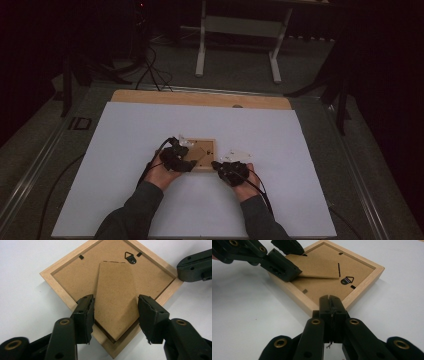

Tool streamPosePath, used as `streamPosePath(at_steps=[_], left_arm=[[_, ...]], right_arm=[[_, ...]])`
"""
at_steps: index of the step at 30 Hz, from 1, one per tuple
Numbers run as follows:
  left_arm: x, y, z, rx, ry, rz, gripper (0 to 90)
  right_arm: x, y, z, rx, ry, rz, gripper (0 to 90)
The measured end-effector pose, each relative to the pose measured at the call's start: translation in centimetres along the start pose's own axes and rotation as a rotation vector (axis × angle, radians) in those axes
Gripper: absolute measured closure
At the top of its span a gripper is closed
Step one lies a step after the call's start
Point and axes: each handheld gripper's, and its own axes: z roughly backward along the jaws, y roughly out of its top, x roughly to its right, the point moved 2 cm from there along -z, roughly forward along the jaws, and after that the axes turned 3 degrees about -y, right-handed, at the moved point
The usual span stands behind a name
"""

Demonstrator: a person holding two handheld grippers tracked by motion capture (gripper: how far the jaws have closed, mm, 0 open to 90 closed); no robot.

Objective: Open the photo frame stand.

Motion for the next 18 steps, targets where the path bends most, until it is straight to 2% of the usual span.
streamPosePath(at_steps=[5, 8, 12, 18], left_arm=[[0.22, 0.24, 0.25, 0.009, 0.012, -0.003, 49.7], [0.28, 0.57, 0.69, 0.039, 0.014, 0.003, 49.7], [0.21, 0.68, 0.69, 0.028, 0.01, 0.008, 49.3], [-0.36, 0.44, 0.74, 0.017, -0.048, 0.077, 47.4]], right_arm=[[0.0, 0.0, 0.0, 0.0, 0.0, 0.001, 89.4], [0.02, 0.0, 0.0, 0.001, 0.001, 0.0, 89.4], [0.0, 0.0, 0.0, 0.0, 0.0, 0.0, 89.4], [0.01, -0.01, 0.0, 0.001, 0.0, 0.001, 89.3]])
